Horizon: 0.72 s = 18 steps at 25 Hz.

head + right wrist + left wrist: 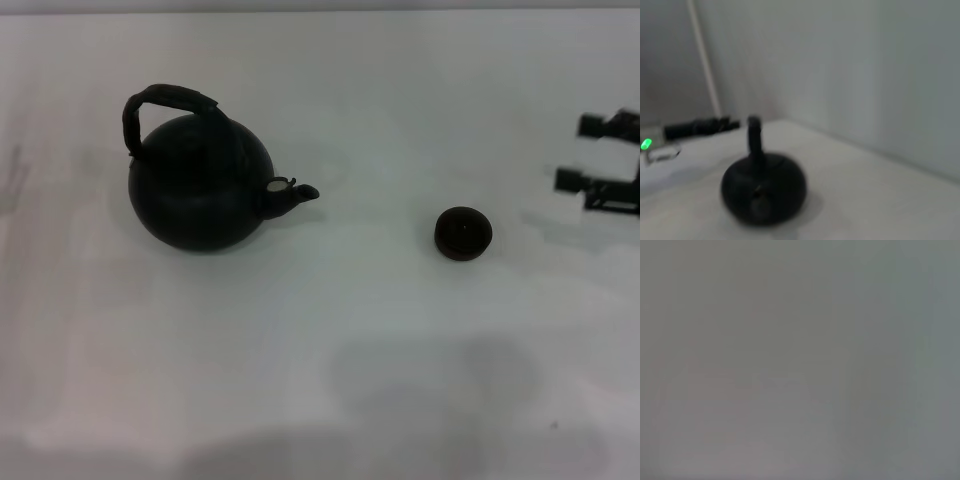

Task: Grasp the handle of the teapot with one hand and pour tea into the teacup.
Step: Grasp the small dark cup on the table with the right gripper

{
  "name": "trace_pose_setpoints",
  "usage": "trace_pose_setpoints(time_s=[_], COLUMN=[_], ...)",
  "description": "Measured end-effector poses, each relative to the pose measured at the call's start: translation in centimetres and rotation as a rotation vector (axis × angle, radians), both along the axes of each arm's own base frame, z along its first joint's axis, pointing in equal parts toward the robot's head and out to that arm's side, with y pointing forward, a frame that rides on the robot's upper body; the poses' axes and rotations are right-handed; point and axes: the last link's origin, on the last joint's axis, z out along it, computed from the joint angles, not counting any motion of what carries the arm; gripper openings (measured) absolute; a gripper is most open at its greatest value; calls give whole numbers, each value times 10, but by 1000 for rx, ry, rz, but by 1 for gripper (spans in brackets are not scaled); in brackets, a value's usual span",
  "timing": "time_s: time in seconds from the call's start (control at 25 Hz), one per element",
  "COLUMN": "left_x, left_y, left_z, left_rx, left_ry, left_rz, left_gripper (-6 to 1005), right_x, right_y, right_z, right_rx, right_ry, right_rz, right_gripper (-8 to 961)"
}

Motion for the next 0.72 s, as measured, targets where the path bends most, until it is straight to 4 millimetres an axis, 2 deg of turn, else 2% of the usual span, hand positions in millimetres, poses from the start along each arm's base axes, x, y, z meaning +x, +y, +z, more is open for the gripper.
trace_pose_setpoints(time_s=[0.36,0.44,0.72], left_x=[1,1,-1], left_y=[0,0,0], left_z=[-1,-1,1], left_rx=[-7,-7,-6], left_ry=[2,2,10], left_rz=[-4,-4,-1], left_gripper=[862,862,861], right_x=[-27,-33,-47], right_y=[16,19,31], right_z=[-44,-48,-43], right_rx=[-128,-140,-167], right_ry=[-176,-201,-226], right_rz=[81,106,153], right_gripper=[847,847,847])
